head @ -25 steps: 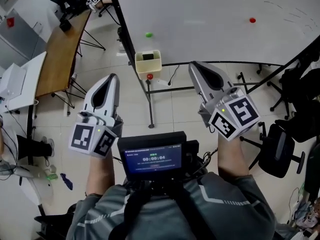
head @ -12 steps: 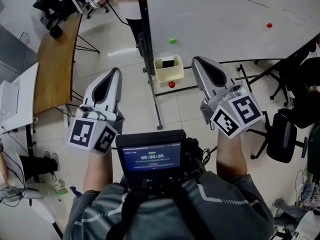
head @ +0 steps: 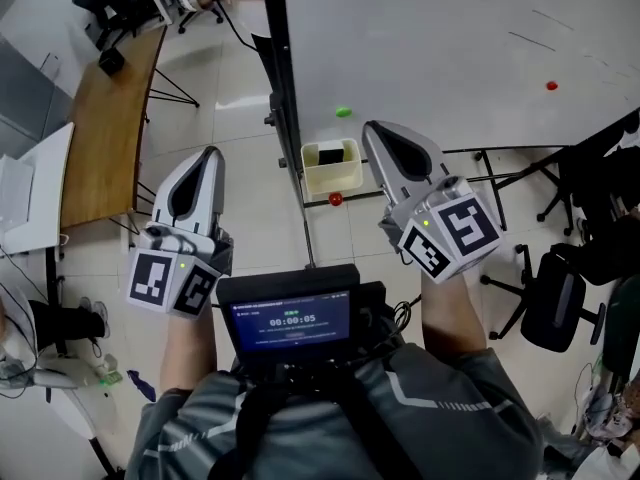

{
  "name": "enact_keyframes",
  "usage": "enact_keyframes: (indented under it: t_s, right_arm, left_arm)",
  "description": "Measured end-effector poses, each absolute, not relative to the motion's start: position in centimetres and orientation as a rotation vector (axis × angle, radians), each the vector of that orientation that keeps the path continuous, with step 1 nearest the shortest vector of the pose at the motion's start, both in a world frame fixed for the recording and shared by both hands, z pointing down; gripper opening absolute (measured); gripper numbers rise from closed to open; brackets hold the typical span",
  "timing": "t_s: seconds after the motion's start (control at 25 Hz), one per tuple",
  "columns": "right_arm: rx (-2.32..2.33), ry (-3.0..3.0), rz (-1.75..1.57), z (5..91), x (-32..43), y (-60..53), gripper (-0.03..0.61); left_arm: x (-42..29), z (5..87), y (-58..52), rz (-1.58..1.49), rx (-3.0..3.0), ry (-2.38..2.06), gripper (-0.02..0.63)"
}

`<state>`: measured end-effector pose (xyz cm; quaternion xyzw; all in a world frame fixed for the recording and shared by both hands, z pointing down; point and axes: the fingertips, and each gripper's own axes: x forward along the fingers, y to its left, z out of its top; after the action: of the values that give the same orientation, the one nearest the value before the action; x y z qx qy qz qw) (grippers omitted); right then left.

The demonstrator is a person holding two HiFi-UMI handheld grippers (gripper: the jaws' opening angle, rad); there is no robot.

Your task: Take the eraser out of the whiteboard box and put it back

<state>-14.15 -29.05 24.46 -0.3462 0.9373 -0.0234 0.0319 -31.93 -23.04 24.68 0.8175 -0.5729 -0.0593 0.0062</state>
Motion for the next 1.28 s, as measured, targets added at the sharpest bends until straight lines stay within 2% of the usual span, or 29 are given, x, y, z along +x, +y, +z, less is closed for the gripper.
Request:
enact_keyframes:
  t_s: [0.32,0.72,0.8,0.88,0.92,1.04,1.28]
  right_arm:
    - [-0.935,2.936,-0.103,26.2,-14.0,-32.6,0.025]
    - [-1.174,2.866,-0.122,27.4,-17.0,-34.1,0.030]
    - [-1.215,2.872,-0.128,28.4,-17.6,-34.4,0.092]
    - [-1.280,2.874,-0.169,30.3,-17.8,-34.7,0.092]
    - [-1.314,2.876,-0.194,31.3,-17.9,-35.0,0.115]
    - [-1.402,2.878,-0.255,34.3,-17.9,-35.9,0.221]
    - [-1.499,2.925,-0.353,40.0,-18.5,-37.2,0.221]
  left_arm:
    - [-30.7,27.1,-26.8,-0.092,2.484,-1.874,0.034]
    - [-34.7,27.0,-30.0,-0.150,2.559,-1.802,0.032]
    - [-35.7,27.6,-30.5,-0.162,2.549,-1.794,0.034]
    - [-36.3,28.9,-31.1,-0.156,2.524,-1.775,0.032]
    - [-36.4,29.7,-31.4,-0.148,2.516,-1.763,0.032]
    - [-36.1,31.7,-32.0,-0.133,2.525,-1.715,0.032]
    - [-35.7,36.7,-32.7,-0.045,2.462,-1.675,0.032]
